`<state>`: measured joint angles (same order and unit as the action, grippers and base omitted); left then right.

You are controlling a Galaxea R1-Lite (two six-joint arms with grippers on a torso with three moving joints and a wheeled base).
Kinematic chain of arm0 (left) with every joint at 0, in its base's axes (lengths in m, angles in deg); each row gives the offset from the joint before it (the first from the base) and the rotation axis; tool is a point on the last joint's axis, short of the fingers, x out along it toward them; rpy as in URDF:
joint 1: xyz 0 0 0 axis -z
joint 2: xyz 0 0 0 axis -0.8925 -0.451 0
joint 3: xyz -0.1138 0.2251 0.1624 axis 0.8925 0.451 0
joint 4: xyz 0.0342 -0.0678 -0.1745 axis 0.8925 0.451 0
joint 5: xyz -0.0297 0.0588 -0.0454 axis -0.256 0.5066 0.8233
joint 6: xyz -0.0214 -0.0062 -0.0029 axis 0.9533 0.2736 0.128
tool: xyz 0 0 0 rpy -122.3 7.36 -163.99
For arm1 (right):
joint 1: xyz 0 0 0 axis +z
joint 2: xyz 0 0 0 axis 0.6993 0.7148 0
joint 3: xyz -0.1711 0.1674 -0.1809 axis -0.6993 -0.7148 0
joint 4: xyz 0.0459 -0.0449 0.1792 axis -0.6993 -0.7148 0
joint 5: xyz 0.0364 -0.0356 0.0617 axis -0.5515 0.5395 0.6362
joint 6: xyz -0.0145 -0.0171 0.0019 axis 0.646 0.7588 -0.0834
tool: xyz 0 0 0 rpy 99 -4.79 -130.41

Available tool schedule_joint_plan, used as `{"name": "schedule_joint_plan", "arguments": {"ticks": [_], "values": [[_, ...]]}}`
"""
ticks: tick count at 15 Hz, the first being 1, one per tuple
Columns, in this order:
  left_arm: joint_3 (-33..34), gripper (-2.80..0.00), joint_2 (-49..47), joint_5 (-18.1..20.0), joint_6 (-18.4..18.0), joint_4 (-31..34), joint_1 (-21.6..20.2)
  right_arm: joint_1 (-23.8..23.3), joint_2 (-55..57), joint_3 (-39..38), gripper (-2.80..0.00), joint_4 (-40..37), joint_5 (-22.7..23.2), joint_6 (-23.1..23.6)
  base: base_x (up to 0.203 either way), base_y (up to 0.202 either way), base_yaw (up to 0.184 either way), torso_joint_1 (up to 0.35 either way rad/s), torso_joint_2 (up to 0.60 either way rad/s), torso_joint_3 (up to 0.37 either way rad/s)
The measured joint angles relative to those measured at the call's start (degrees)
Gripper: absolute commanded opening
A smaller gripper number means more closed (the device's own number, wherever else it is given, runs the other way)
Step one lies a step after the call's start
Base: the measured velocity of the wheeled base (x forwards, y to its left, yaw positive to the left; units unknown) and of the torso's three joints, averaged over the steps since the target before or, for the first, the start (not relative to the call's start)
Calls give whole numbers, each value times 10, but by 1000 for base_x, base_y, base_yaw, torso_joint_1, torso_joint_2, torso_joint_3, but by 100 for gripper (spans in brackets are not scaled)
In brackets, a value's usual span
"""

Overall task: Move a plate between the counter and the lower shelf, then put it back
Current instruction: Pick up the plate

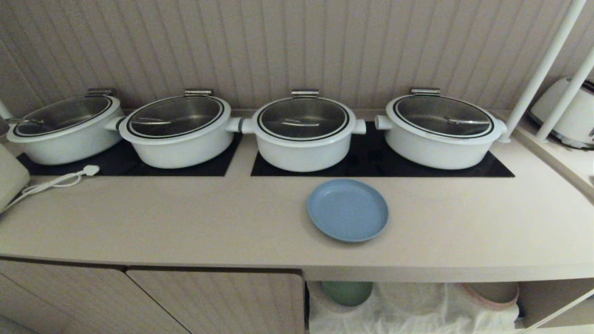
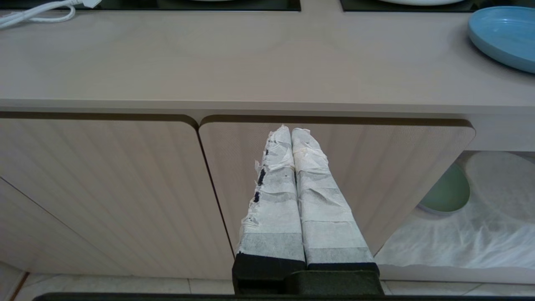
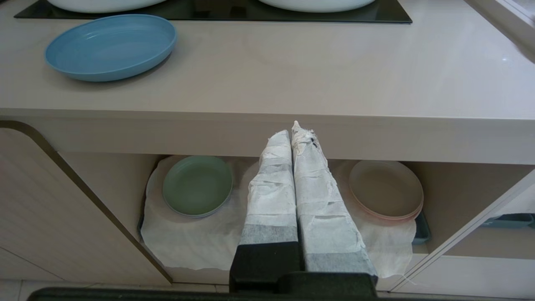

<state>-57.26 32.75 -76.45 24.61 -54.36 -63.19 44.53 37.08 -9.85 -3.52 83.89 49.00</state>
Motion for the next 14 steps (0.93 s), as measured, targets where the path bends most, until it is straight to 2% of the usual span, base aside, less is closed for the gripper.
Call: {"name": "schedule_joint_plan", "arguments": {"ticks": [14], "values": [[0, -280, 0, 0, 0, 0, 0, 0, 0, 0, -280, 1, -1, -1, 0, 0, 0, 0, 0, 0]]}}
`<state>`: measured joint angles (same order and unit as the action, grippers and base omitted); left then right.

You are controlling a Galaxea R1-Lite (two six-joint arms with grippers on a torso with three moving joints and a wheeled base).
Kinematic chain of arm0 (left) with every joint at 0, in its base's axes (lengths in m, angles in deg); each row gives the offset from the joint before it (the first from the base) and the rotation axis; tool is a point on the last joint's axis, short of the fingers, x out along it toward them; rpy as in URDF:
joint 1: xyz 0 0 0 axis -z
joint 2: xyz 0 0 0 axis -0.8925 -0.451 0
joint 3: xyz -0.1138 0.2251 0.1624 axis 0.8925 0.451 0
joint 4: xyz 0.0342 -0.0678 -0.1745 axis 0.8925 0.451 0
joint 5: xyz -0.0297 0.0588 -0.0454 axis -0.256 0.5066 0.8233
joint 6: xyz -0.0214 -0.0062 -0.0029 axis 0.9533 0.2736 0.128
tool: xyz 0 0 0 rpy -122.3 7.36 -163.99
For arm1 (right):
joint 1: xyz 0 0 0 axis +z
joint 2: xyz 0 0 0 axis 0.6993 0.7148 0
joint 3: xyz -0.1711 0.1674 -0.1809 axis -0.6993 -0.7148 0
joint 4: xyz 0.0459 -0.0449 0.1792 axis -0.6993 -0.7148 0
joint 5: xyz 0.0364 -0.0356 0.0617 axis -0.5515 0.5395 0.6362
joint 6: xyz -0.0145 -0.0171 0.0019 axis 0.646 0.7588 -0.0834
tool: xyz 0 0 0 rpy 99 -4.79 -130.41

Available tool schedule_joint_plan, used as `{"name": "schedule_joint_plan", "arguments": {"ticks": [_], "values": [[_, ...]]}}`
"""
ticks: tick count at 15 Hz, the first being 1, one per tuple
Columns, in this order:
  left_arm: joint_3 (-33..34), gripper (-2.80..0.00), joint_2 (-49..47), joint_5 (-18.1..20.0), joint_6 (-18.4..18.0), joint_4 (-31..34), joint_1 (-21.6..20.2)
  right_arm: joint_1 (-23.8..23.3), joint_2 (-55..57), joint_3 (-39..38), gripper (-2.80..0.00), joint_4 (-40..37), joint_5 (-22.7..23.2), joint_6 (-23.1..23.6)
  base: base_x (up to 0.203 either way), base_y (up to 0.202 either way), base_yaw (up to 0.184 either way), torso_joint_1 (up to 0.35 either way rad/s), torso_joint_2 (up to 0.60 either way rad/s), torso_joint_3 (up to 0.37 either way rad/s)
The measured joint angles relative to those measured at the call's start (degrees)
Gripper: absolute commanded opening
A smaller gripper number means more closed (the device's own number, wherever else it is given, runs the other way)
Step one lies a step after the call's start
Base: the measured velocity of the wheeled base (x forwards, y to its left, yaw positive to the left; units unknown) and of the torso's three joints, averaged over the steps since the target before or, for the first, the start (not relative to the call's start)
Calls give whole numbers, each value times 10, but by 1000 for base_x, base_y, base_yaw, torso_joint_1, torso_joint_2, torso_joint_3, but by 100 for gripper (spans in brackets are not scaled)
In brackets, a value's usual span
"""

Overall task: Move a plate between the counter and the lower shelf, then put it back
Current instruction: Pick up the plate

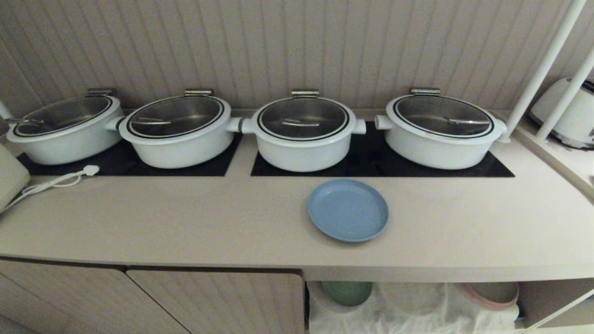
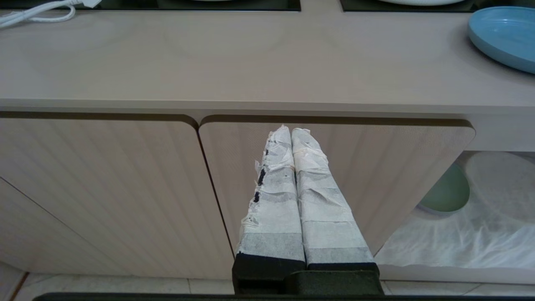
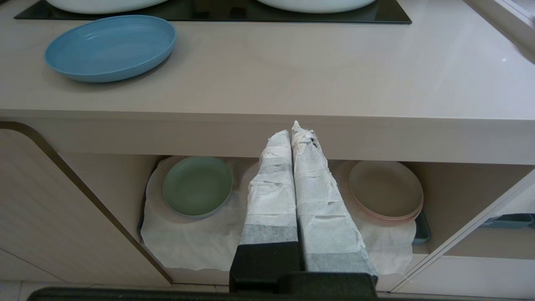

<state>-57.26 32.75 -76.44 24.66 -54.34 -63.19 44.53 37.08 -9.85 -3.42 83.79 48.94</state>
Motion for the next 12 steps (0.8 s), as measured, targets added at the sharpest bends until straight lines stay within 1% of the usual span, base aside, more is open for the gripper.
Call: {"name": "schedule_joint_plan", "arguments": {"ticks": [12], "values": [[0, -280, 0, 0, -1, 0, 0, 0, 0, 0, -280, 1, 0, 0, 0, 0, 0, 0, 0, 0]]}}
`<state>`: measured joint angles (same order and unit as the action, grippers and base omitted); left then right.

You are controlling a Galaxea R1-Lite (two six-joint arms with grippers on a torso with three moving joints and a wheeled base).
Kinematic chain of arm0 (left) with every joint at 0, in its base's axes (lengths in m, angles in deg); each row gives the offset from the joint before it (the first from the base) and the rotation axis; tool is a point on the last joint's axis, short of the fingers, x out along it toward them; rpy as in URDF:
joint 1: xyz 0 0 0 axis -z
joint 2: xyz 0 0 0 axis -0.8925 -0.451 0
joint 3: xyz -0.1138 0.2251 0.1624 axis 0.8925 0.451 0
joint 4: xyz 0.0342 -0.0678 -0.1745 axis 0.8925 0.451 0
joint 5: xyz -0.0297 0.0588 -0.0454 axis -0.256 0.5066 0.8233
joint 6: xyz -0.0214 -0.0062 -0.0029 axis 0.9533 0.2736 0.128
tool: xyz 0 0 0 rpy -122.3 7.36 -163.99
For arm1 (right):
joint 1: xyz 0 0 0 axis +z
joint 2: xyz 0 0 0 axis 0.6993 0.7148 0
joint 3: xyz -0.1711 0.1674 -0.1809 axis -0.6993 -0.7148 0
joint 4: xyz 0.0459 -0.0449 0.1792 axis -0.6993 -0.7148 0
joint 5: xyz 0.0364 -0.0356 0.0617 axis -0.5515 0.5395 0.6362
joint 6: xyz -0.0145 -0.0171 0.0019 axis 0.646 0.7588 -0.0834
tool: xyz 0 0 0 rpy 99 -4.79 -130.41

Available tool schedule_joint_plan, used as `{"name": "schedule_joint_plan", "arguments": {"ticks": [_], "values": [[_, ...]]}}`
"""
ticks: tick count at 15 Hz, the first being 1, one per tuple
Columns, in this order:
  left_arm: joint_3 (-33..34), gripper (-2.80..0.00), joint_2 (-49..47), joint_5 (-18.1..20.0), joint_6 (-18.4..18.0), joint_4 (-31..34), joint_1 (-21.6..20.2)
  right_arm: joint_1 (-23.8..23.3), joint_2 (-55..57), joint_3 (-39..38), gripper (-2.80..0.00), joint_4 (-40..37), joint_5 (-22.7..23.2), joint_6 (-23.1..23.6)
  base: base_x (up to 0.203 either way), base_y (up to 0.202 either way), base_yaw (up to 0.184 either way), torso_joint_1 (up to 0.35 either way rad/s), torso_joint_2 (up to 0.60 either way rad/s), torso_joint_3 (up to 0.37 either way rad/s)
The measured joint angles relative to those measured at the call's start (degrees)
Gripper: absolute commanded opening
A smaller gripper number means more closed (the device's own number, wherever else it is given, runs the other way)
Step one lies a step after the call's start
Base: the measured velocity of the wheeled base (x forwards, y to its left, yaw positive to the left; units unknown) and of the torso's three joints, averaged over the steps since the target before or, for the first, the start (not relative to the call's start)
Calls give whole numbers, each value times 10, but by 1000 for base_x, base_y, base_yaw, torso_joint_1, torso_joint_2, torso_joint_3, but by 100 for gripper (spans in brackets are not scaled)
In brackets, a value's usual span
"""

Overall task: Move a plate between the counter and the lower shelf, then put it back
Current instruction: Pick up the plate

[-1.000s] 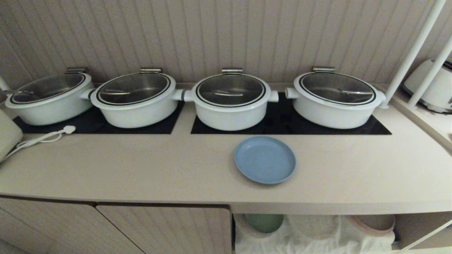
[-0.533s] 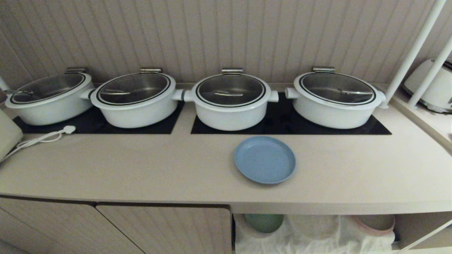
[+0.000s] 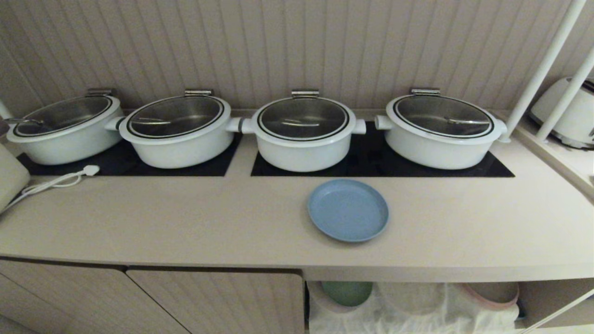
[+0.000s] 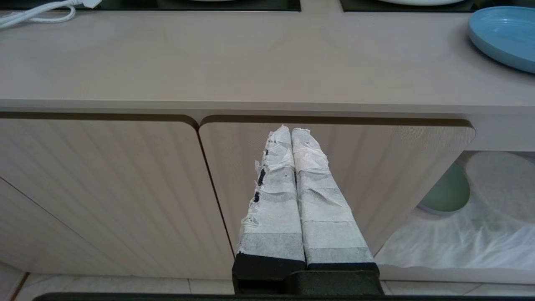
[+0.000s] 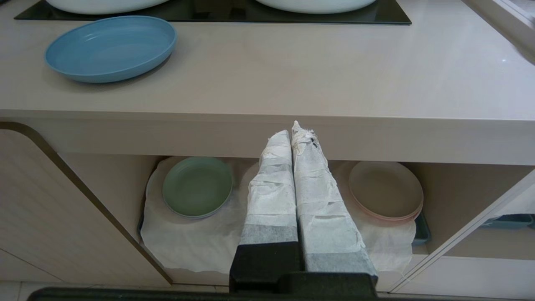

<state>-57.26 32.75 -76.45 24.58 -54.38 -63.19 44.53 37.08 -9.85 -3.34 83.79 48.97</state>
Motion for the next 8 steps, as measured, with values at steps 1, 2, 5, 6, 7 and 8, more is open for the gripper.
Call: {"name": "schedule_joint_plan", "arguments": {"ticks": [1, 2, 5, 6, 7, 8], "values": [[0, -280, 0, 0, 0, 0, 0, 0, 0, 0, -280, 0, 0, 0, 0, 0, 0, 0, 0, 0], [0, -280, 0, 0, 0, 0, 0, 0, 0, 0, -280, 0, 0, 1, 0, 0, 0, 0, 0, 0], [0, -280, 0, 0, 0, 0, 0, 0, 0, 0, -280, -1, 0, 1, 0, 0, 0, 0, 0, 0], [0, -280, 0, 0, 0, 0, 0, 0, 0, 0, -280, -1, 0, 1, 0, 0, 0, 0, 0, 0], [0, -280, 0, 0, 0, 0, 0, 0, 0, 0, -280, -1, 0, 1, 0, 0, 0, 0, 0, 0], [0, -280, 0, 0, 0, 0, 0, 0, 0, 0, -280, -1, 0, 0, 0, 0, 0, 0, 0, 0]]}}
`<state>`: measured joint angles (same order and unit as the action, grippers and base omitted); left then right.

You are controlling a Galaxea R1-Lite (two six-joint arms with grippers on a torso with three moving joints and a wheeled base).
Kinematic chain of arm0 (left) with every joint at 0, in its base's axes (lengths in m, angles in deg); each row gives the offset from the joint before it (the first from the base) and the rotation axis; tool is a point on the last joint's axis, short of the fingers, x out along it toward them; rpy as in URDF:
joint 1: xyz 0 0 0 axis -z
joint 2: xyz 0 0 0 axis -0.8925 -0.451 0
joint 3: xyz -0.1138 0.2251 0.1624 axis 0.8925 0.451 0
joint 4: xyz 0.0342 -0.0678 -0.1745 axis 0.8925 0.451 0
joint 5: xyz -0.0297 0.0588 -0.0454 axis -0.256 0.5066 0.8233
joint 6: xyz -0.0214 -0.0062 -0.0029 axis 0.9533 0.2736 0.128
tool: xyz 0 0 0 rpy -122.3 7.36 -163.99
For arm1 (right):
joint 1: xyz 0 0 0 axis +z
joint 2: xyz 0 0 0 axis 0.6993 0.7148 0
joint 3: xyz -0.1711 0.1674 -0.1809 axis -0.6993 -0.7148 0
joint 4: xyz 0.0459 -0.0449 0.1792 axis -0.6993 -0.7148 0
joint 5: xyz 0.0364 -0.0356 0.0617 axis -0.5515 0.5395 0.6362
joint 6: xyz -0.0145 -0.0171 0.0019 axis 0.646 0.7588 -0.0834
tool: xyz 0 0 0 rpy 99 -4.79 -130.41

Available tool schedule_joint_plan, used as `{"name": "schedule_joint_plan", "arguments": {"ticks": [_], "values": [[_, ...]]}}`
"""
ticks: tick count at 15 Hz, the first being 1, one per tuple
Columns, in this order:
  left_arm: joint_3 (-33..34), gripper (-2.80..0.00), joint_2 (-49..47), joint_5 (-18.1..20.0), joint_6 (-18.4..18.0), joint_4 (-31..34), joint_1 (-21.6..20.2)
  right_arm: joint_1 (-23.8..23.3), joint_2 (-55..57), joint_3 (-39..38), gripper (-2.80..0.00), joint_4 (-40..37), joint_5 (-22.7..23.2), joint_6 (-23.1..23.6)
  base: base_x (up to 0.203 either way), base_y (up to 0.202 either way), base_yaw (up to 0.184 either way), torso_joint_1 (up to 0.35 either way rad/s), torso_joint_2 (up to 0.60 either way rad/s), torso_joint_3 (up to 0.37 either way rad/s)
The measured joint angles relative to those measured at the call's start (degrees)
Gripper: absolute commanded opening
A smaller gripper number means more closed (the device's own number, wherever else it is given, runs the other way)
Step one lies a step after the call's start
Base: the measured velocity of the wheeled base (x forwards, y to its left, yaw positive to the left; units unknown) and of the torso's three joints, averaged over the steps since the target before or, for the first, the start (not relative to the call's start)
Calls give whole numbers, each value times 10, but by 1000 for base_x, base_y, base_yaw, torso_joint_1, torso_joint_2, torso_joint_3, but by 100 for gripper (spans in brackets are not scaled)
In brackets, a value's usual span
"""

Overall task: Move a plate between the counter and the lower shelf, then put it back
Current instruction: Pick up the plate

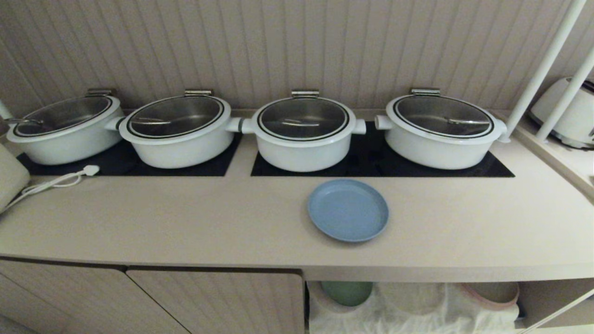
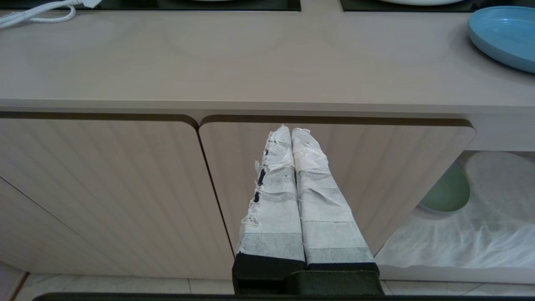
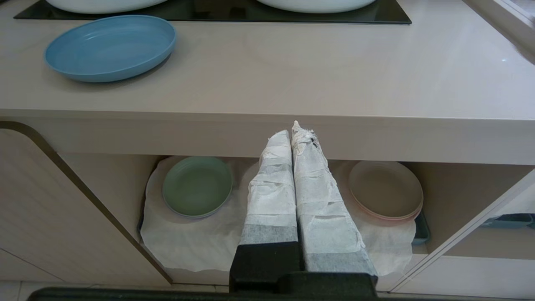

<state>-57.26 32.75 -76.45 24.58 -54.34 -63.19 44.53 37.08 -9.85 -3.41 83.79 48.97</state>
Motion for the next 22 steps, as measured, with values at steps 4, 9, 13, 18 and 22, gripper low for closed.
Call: {"name": "schedule_joint_plan", "arguments": {"ticks": [4, 9, 13, 18, 22], "values": [[0, -280, 0, 0, 0, 0, 0, 0, 0, 0, -280, 1, 0, -1, 0, 0, 0, 0, 0, 0], [0, -280, 0, 0, 0, 0, 0, 0, 0, 0, -280, 1, 0, 0, 0, 0, 0, 0, 0, 0], [0, -280, 0, 0, 0, 0, 0, 0, 0, 0, -280, -1, 0, 1, 0, 0, 0, 0, 0, 0], [0, -280, 0, 0, 0, 0, 0, 0, 0, 0, -280, 0, 0, 0, 0, 0, 0, 0, 0, 0], [0, -280, 0, 0, 0, 0, 0, 0, 0, 0, -280, -1, -1, -3, 0, 0, 0, 0, 0, 0]]}}
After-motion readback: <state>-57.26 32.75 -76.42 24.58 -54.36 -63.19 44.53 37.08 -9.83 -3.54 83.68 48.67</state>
